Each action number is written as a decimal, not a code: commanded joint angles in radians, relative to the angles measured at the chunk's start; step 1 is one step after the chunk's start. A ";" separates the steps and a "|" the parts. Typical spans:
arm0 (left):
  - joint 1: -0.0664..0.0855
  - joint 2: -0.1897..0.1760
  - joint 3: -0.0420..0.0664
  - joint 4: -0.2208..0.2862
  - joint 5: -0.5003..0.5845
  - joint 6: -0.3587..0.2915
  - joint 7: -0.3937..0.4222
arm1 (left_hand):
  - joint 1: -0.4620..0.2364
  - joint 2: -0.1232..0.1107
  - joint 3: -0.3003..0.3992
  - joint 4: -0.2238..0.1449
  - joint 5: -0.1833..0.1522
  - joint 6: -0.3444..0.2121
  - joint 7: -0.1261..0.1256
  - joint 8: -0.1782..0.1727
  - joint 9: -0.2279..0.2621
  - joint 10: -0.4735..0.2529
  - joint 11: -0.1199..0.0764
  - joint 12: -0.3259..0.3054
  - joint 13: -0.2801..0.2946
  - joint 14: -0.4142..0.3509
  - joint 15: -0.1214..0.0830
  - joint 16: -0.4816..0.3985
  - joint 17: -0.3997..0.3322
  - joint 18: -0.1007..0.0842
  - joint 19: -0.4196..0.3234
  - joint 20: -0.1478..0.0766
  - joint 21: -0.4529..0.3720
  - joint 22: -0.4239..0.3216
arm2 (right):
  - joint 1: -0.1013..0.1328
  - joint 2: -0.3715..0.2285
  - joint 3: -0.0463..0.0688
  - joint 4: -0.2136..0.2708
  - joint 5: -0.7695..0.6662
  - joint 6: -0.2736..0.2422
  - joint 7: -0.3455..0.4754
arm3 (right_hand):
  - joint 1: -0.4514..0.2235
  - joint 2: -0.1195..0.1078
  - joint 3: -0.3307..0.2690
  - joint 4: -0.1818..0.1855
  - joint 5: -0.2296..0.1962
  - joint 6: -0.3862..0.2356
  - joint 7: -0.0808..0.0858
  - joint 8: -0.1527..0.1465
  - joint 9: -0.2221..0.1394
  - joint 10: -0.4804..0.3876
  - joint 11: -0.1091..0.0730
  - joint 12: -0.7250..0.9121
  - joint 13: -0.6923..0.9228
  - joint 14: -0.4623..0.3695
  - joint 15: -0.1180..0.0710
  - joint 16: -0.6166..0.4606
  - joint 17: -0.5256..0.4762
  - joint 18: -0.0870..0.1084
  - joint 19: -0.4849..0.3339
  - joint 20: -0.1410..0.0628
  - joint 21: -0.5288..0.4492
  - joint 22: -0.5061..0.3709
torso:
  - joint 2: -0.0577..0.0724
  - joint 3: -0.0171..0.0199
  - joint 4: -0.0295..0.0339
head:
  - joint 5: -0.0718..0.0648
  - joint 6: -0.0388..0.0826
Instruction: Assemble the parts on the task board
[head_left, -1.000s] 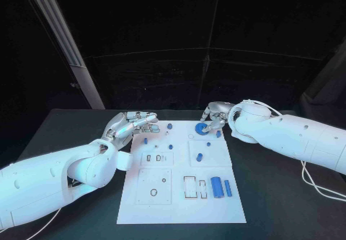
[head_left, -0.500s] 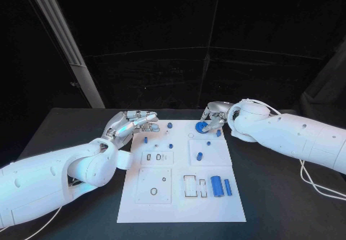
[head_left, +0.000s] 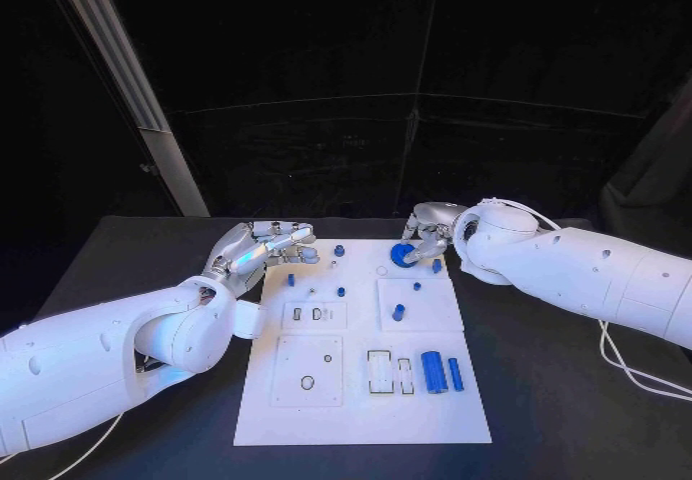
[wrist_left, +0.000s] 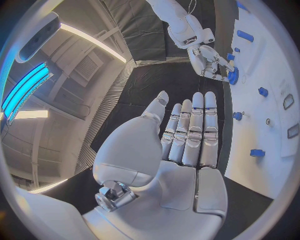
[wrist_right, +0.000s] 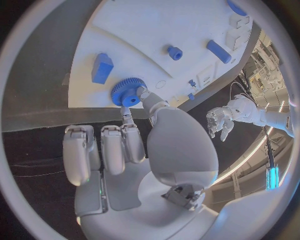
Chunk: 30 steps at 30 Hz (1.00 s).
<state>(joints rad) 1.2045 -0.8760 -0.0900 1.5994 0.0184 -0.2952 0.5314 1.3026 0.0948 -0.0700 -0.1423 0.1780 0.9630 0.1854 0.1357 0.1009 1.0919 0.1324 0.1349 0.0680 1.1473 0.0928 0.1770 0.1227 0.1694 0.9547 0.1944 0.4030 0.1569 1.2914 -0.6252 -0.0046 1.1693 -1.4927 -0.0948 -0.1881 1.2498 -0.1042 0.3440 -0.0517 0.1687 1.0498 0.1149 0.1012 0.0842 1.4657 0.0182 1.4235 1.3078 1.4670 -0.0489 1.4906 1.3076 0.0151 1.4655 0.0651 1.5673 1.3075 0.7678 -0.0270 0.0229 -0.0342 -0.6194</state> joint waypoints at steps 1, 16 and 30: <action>0.001 0.000 0.001 0.001 0.000 0.012 0.004 | -0.003 0.010 0.001 -0.007 -0.003 0.006 -0.004 -0.004 -0.001 0.006 0.003 -0.003 0.000 0.001 0.002 -0.003 0.002 0.012 -0.003 0.006 -0.003 -0.001 | 0.001 -0.003 0.000 0.013 -0.043 -0.110 0.017 | 0.004 0.034 0.018 -0.010 0.035 0.054 -0.025 0.018 0.023 0.025 -0.009 0.006 0.110 0.067 -0.011 0.006 0.095 -0.015 0.105 -0.009 0.004 0.263 | 0.000 -0.0003 -0.0007 | 0.000 0.001; 0.001 -0.007 0.001 0.005 0.000 0.010 0.005 | -0.003 0.010 0.001 -0.007 -0.003 0.006 -0.004 -0.004 -0.001 0.006 0.003 -0.003 0.000 0.001 0.002 -0.003 0.002 0.012 -0.003 0.006 -0.003 -0.001 | 0.001 -0.018 0.000 0.167 -0.073 -0.219 -0.004 | -0.048 0.025 0.029 -0.022 0.055 0.070 -0.032 0.003 0.031 0.026 -0.016 0.003 0.110 0.065 -0.018 0.001 0.089 -0.015 0.105 -0.019 0.004 0.263 | 0.000 -0.0008 0.0028 | 0.002 0.008; 0.002 -0.009 0.001 0.007 0.000 0.009 0.007 | -0.002 0.012 0.001 -0.009 -0.003 0.007 -0.004 -0.005 -0.001 0.006 0.003 -0.005 0.000 0.001 0.002 -0.004 0.002 0.012 -0.003 0.006 -0.003 -0.002 | -0.006 0.099 -0.003 0.162 -0.126 -0.209 -0.044 | -0.059 0.023 0.030 -0.021 0.055 0.067 -0.031 -0.003 0.032 0.023 -0.016 -0.003 0.104 0.064 -0.018 -0.002 0.083 -0.015 0.105 -0.019 0.004 0.263 | 0.001 -0.0007 0.0024 | 0.015 0.008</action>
<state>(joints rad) 1.2048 -0.8840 -0.0899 1.6042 0.0187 -0.2952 0.5312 1.3026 0.0947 -0.0672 -0.1451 0.1780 0.9665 0.1819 0.1357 0.1011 1.0919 0.1324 0.1349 0.0680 1.1473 0.0928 0.1770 0.1233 0.1694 0.9547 0.1944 0.4030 0.1562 1.2849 -0.5303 -0.0080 1.3333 -1.5873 -0.2912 -0.2110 1.2007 -0.0825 0.3705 -0.0732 0.2174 1.0536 0.1187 0.1004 0.0672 1.4667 0.0105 1.4234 1.3077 1.4668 -0.0592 1.4923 1.3074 0.0150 1.4632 0.0531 1.5672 1.3074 0.7683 -0.0276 0.0250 -0.0199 -0.6108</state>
